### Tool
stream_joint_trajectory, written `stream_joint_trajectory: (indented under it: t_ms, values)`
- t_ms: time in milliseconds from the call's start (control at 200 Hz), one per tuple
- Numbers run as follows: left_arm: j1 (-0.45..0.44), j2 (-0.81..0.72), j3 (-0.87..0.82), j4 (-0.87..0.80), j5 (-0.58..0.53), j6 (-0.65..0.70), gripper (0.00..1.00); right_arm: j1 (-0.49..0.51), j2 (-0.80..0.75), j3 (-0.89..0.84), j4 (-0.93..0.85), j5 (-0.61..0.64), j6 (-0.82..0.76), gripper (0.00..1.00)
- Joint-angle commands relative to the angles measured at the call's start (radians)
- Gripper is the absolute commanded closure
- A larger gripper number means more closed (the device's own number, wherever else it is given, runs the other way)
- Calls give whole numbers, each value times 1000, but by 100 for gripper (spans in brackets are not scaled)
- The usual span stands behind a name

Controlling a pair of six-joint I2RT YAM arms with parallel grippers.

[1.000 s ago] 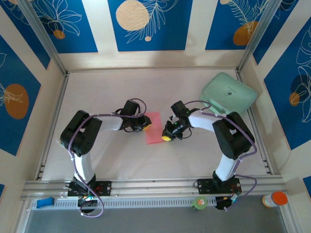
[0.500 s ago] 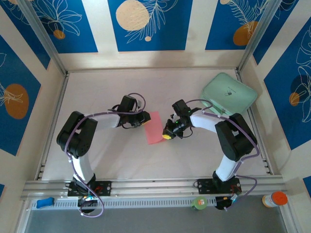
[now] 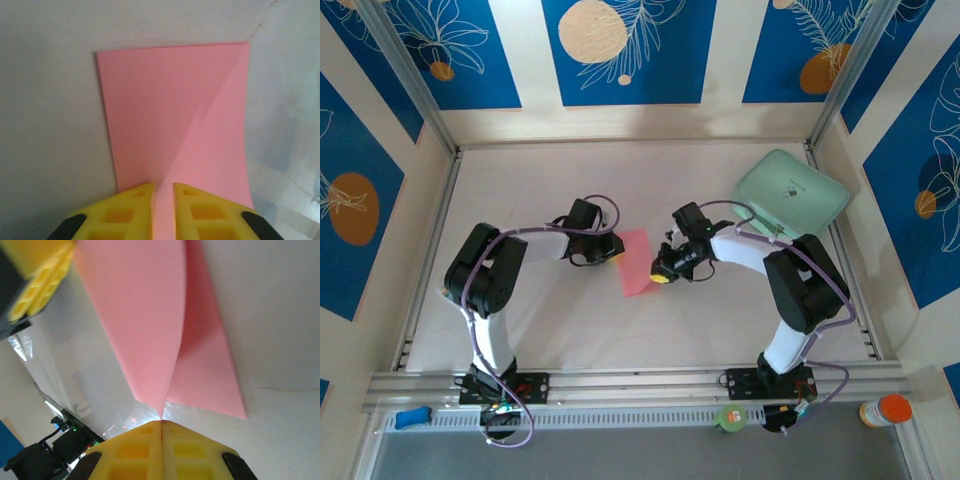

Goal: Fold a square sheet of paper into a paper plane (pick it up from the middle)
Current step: Fold the triangle a second time at the center of the table.

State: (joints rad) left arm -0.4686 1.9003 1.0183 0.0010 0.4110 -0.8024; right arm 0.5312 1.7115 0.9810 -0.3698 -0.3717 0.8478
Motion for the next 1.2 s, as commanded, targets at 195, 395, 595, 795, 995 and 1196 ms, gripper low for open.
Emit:
stream_joint_trajectory:
  t_ms: [195, 395, 595, 795, 995, 1196]
  values:
    - [9, 20, 2, -10, -3, 8, 84, 51, 124, 159, 53, -35, -31, 100]
    - [9, 18, -8, -10, -3, 6, 84, 75, 206, 228, 58, -23, -26, 100]
    - [10, 15, -15, -6, -1, 4, 84, 97, 257, 272, 26, 20, -36, 100]
    - [11, -13, -18, 34, 22, 0, 84, 101, 278, 273, 25, 54, -18, 100]
    - [10, -11, -14, 27, 16, -6, 84, 101, 285, 263, 54, 81, 10, 100]
    - [10, 0, -22, 20, 10, -10, 84, 101, 288, 253, 78, 98, 22, 100]
